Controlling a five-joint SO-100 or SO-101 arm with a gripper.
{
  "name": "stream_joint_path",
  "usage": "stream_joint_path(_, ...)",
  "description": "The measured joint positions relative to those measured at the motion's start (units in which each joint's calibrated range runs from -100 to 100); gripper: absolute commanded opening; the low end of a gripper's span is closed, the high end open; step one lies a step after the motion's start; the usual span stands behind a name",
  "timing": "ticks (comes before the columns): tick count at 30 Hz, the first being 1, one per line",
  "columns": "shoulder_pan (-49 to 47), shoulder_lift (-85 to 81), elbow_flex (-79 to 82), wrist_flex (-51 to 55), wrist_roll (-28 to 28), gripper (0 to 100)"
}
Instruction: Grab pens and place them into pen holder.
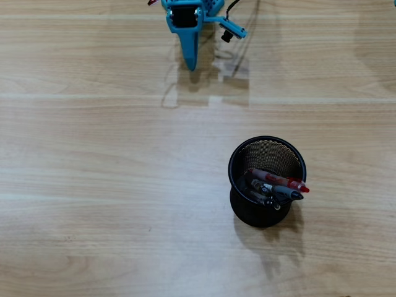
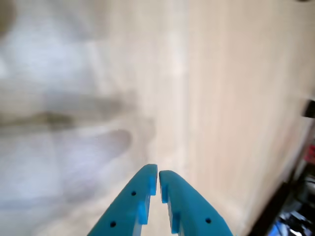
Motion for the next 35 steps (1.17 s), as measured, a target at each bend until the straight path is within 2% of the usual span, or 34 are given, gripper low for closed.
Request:
stream_joint_path(5, 0.0, -0.3, -0.4, 5.1, 0.3, 2)
stream_joint_path(35, 0.2, -0.3, -0.4, 5.4, 0.3, 2)
